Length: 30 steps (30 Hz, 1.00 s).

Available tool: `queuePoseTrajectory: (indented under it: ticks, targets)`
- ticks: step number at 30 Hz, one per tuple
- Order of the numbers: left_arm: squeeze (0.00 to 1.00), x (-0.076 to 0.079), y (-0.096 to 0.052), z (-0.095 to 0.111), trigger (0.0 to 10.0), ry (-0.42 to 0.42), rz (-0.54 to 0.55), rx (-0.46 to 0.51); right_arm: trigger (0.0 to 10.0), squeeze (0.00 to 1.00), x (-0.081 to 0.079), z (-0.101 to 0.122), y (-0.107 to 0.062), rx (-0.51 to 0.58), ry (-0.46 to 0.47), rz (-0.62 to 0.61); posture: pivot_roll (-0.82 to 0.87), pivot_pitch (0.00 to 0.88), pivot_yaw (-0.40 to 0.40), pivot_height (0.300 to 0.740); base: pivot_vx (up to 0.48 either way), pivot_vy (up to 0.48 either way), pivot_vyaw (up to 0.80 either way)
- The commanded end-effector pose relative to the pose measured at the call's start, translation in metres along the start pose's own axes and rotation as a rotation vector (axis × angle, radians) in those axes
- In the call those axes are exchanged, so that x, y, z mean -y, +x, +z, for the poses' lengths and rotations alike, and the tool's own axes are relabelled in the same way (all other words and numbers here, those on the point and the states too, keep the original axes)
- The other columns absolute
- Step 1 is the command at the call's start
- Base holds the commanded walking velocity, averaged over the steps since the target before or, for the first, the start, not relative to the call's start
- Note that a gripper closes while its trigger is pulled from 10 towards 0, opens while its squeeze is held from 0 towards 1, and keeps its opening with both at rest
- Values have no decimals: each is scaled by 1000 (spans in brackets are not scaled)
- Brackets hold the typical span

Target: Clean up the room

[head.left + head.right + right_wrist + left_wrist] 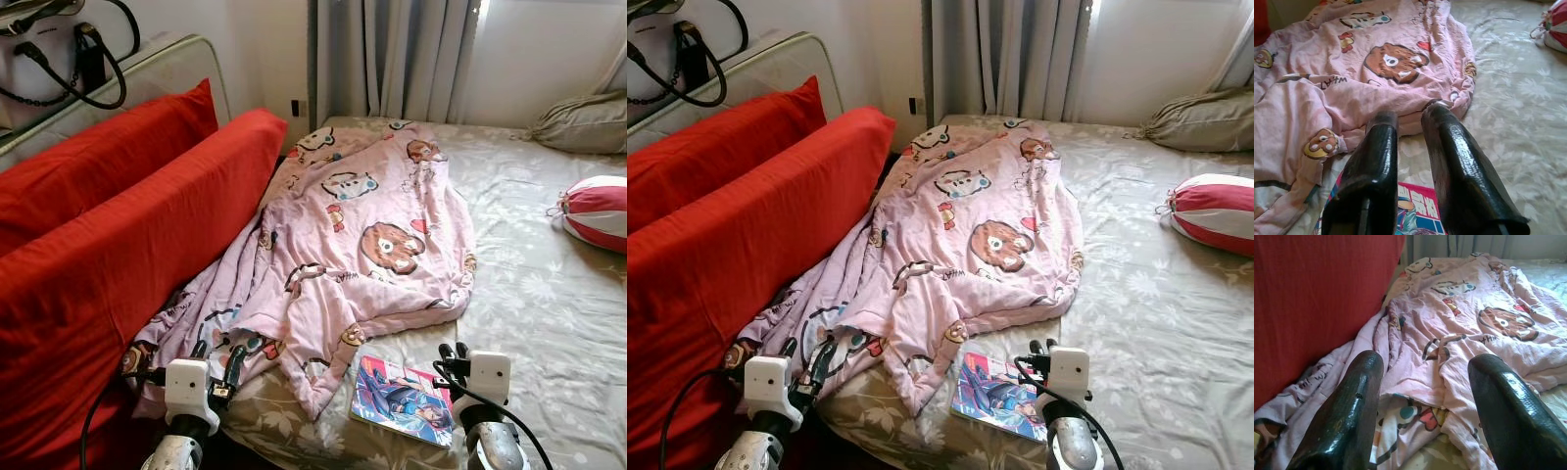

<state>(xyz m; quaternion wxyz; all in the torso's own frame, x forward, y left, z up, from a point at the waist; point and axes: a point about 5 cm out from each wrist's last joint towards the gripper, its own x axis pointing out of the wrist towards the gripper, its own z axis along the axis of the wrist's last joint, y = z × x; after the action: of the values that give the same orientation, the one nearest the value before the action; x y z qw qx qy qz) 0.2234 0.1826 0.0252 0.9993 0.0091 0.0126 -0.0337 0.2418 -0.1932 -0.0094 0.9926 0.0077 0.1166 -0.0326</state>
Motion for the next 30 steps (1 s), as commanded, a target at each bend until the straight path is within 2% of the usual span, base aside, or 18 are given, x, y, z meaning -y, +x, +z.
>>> queuePoseTrajectory:
  ticks: [1, 14, 24, 30]
  targets:
    - [0, 4, 3, 5, 10000, -24, -11, 9, 10000, 0, -5, 8, 4, 26, -4, 13, 1, 0, 47, 740, 0, 0, 0]
    - [0, 5, 5, 13, 10000, -65, -11, -7, 10000, 0, -2, 12, 6, 9, -50, 24, -1, 0, 46, 740, 0, 0, 0]
    - [0, 6, 6, 16, 10000, -69, -12, -19, 10000, 0, -4, 9, 6, -9, -52, 22, 4, 0, 46, 680, 0, 0, 0]
    - [0, 6, 9, 17, 10000, -75, -11, -14, 10000, 0, -1, 12, 6, 11, -44, 13, 0, 0, 48, 680, 0, 0, 0]
